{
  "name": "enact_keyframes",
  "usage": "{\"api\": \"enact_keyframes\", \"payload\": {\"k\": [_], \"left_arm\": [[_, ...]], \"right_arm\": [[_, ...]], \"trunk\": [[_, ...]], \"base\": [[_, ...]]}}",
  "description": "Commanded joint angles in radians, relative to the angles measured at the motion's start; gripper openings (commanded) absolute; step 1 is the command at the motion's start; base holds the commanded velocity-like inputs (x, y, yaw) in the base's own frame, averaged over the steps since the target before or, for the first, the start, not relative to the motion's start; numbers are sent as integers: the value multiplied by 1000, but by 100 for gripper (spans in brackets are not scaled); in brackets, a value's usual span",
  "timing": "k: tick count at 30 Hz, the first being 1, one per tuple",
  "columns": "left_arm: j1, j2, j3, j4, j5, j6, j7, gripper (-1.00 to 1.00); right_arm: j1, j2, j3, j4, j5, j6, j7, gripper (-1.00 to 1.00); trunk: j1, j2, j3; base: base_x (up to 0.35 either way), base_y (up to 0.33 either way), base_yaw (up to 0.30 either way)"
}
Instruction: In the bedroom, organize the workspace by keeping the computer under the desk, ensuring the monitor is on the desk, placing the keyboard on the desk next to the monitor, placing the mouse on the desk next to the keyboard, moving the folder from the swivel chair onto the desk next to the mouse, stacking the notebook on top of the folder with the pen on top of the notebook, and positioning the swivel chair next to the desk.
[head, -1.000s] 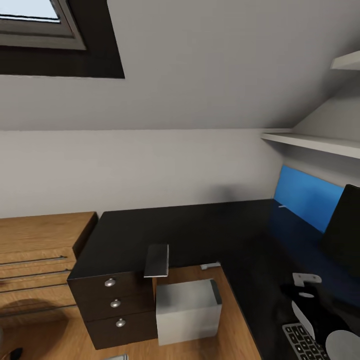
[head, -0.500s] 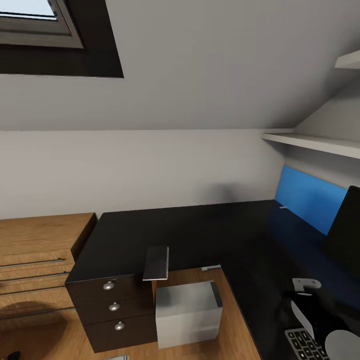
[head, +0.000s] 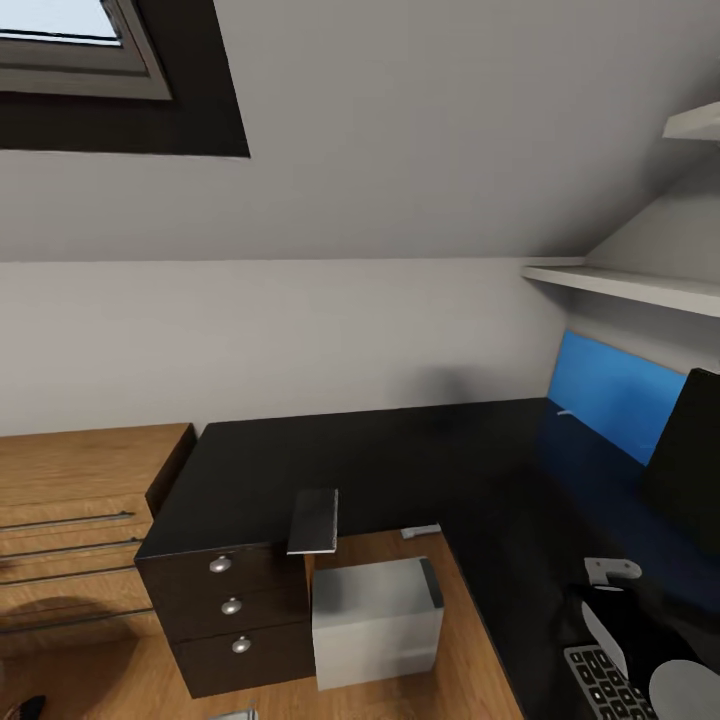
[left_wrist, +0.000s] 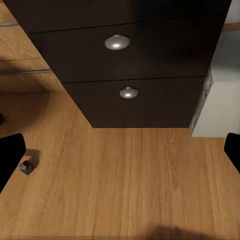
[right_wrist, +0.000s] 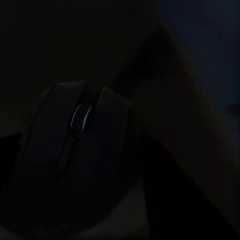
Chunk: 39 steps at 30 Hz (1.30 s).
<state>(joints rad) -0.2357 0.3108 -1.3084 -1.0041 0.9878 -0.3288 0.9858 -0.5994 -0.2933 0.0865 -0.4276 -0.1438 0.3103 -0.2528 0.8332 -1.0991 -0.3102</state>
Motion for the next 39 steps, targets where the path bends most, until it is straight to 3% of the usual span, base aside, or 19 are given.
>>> {"api": "enact_keyframes", "payload": {"k": [1, 7, 8, 26, 29, 31, 34, 39], "left_arm": [[-2, 1, -5, -2, 7, -5, 4, 100], [-2, 1, -6, -2, 6, -5, 4, 100], [-2, 1, -5, -2, 6, -5, 4, 100], [-2, 1, -5, -2, 9, -5, 4, 100], [-2, 2, -5, -1, 15, -5, 4, 100], [-2, 1, -5, -1, 22, -5, 3, 100], [-2, 1, -5, 0, 24, -4, 2, 100], [-2, -1, -5, 2, 26, -4, 1, 100]], "right_arm": [[0, -1, 9, -2, -14, 4, -9, -100], [0, 2, 10, -2, -13, 4, -9, -100], [0, 5, 11, -2, -13, 4, -9, 100], [0, 14, 12, -10, -13, -15, -9, 100], [0, 18, 13, -20, -13, -59, -9, 100], [0, 22, 13, -28, -13, -155, -9, 100], [0, 26, 13, -30, -14, -218, -9, 100], [0, 67, 12, -33, -14, -310, -13, 100]], "trunk": [[0, -1, -1], [0, -1, -1], [0, -1, -1], [0, -1, -1], [0, -1, -1], [0, -1, -1], [0, -1, -1], [0, -1, -1]], "base": [[-8, 0, 0], [-2, 0, 0], [0, 0, 0], [0, 0, 0], [0, 0, 0], [0, 0, 0], [0, 0, 0], [0, 0, 0]]}}
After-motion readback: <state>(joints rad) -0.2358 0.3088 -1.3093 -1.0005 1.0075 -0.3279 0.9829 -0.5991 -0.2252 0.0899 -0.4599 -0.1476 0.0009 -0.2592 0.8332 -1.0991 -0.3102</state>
